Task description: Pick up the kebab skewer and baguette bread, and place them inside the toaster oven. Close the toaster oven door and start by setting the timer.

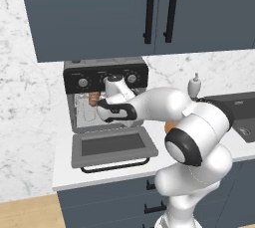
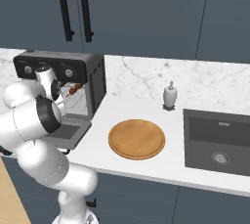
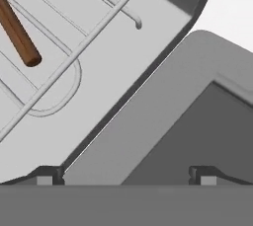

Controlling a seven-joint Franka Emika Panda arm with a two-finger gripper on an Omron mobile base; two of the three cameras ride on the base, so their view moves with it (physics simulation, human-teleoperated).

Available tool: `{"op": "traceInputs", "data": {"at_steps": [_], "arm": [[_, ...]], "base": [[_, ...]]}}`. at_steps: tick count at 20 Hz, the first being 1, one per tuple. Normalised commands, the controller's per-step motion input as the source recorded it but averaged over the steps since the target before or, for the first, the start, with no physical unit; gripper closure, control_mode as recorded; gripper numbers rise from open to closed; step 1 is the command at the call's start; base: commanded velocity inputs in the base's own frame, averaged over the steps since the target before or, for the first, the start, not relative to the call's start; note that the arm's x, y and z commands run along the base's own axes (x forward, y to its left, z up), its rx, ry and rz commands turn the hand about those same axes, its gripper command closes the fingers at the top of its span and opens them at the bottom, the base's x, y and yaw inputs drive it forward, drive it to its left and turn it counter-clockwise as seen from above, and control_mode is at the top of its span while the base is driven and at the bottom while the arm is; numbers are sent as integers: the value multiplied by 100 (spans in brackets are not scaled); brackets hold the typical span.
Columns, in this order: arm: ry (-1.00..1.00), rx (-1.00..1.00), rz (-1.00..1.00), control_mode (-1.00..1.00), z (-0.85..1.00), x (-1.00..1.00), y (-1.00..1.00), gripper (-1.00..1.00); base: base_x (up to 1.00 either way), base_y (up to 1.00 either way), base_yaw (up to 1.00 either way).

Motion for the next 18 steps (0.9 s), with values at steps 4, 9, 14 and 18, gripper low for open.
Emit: {"op": "traceInputs", "data": {"at_steps": [4,9,14,18], "arm": [[7,0,-1,-100,0,-31,0,-100],[3,0,0,-100,0,-73,0,-100],[5,-1,4,-100,6,-79,0,-100],[17,0,15,-100,10,-88,0,-100]], "base": [[0,0,0],[0,0,0],[0,0,0],[0,0,0]]}}
